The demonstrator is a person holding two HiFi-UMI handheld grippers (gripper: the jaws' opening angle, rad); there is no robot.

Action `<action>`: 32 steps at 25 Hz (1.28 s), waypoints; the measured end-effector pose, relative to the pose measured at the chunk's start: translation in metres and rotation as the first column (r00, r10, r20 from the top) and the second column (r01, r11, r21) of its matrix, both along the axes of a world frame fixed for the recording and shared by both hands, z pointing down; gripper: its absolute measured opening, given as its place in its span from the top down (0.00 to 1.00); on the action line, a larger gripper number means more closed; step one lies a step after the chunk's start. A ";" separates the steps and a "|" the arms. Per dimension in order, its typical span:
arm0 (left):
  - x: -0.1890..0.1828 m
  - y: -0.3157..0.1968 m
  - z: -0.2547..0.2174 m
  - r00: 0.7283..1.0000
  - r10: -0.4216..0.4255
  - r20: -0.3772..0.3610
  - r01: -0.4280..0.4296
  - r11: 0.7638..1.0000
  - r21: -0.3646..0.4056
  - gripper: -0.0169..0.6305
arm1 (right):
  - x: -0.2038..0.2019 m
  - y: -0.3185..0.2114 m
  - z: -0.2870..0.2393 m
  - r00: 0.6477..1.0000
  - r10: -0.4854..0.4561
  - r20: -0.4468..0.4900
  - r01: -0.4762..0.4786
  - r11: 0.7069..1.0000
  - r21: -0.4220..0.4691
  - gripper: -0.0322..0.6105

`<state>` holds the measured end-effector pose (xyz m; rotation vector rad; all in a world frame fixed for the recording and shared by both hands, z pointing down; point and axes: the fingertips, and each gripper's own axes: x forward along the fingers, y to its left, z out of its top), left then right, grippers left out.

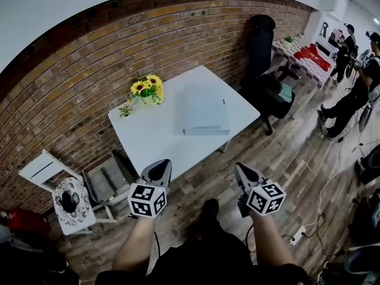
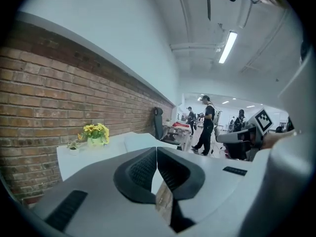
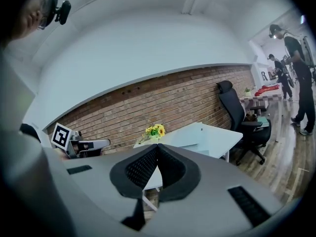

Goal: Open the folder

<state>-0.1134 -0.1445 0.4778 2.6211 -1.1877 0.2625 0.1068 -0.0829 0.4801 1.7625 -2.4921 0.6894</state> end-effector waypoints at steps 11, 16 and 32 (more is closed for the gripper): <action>0.078 -0.118 0.011 0.996 -0.044 0.082 0.047 0.998 -0.040 0.94 | 0.065 -0.145 0.033 0.995 -0.092 0.043 0.095 0.994 -0.062 0.93; 0.112 -0.147 0.024 0.993 0.004 0.119 0.002 0.999 -0.052 0.94 | 0.088 -0.184 0.051 0.995 -0.100 0.003 0.100 0.988 -0.119 0.92; 0.198 -0.173 0.107 0.871 0.345 0.350 -0.310 0.938 -0.152 0.65 | 0.105 -0.201 0.069 0.999 -0.032 -0.021 0.027 0.976 -0.215 0.90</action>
